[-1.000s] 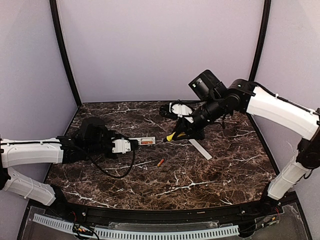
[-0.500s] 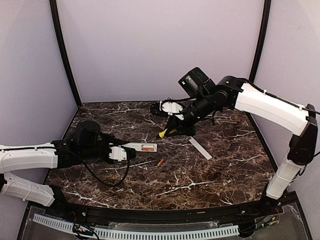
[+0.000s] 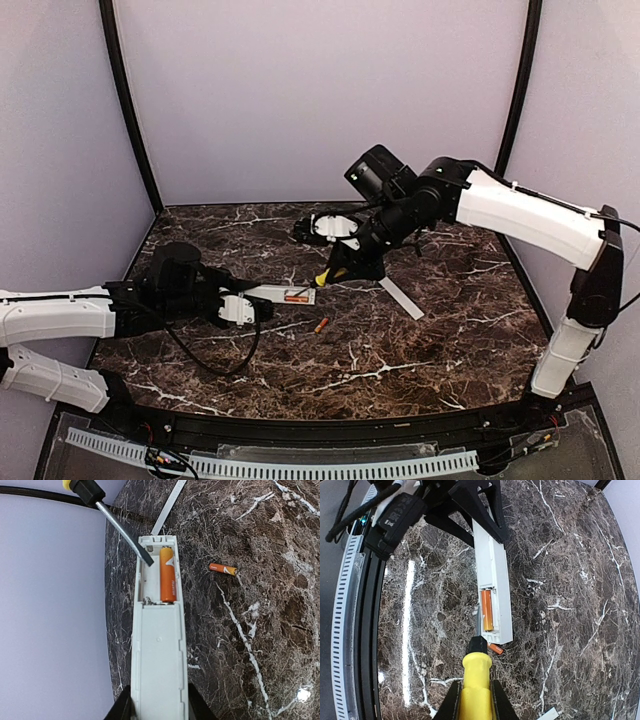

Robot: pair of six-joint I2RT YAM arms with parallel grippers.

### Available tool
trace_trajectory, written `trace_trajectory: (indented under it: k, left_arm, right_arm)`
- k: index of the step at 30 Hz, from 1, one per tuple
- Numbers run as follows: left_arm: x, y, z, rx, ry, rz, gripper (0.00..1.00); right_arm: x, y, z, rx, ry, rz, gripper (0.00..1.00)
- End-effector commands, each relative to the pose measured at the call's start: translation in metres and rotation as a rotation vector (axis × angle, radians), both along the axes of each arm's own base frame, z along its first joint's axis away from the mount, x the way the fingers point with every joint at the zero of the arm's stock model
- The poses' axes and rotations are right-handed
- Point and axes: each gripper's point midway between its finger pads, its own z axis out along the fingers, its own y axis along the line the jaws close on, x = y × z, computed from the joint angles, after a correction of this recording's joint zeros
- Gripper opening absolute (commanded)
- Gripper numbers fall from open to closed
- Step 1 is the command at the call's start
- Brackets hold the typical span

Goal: Unload the batteries from the remote control

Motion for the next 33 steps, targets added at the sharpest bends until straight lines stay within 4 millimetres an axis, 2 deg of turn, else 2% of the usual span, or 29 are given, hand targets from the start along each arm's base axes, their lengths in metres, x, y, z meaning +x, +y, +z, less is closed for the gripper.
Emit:
trace_trajectory:
  k: [1,10,25,33]
  left_arm:
    - [-0.004,0.000,0.006,-0.013,-0.028,-0.013,0.00]
    - [-0.005,-0.001,0.006,-0.009,-0.031,-0.020,0.00]
    - [-0.001,0.004,0.002,0.022,-0.034,0.014,0.00]
    - [-0.002,0.004,0.000,0.039,-0.040,0.012,0.00]
  right_arm:
    - [0.006,0.006,-0.005,-0.022,-0.007,-0.033,0.00]
    - [0.017,0.007,-0.011,-0.047,-0.016,-0.086,0.00]
    - [0.015,0.007,0.002,-0.007,-0.025,-0.092,0.00]
    - [0.017,0.005,-0.001,-0.011,-0.018,-0.095,0.00]
